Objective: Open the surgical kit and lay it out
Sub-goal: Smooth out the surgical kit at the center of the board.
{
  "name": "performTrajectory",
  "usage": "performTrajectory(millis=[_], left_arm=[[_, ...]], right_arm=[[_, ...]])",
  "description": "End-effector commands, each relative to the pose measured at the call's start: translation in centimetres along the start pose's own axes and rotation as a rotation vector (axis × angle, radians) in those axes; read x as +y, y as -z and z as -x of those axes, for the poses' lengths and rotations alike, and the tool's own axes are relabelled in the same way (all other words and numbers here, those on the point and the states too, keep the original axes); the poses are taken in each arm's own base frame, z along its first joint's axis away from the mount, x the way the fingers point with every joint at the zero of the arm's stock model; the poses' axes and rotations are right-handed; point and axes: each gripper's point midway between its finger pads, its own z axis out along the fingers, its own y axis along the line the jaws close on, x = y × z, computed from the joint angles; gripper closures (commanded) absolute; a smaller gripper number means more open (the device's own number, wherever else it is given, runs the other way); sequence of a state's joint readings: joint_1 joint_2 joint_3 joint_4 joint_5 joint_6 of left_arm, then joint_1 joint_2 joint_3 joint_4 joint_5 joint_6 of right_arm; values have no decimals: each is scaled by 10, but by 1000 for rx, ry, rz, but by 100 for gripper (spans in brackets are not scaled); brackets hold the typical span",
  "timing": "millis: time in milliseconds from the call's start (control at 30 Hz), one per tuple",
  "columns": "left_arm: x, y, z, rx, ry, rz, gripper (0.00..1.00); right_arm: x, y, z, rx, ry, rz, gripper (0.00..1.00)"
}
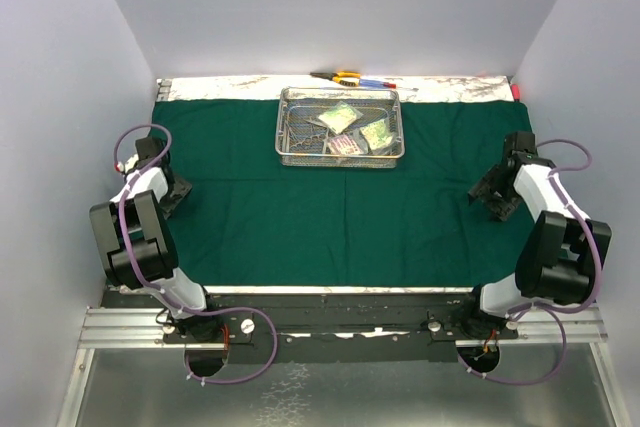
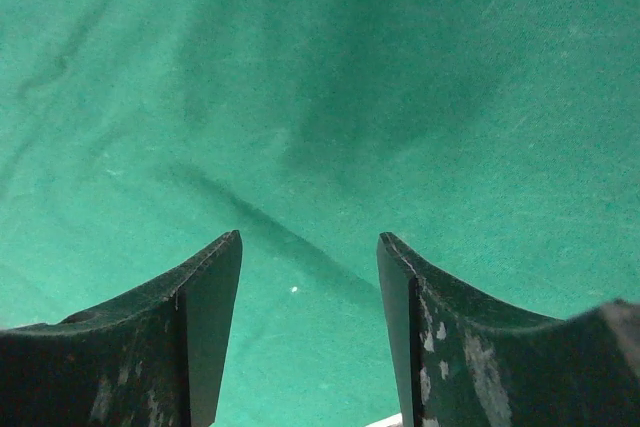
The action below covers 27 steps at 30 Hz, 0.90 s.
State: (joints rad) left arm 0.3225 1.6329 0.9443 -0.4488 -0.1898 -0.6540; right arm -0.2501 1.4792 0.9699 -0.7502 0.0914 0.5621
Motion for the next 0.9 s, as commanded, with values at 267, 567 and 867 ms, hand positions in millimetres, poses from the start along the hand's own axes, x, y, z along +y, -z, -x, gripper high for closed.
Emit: performTrajectory(millis=[267, 567, 867], left_arm=[[56, -17, -7, -7, 123, 183, 39], [63, -21, 0, -15, 138, 208, 39], [71, -20, 2, -24, 147, 228, 39]], right_arm=[[-34, -37, -36, 126, -2, -169, 42], [-70, -34, -47, 142, -2, -351, 41], [-62, -24, -44, 134, -26, -313, 43]])
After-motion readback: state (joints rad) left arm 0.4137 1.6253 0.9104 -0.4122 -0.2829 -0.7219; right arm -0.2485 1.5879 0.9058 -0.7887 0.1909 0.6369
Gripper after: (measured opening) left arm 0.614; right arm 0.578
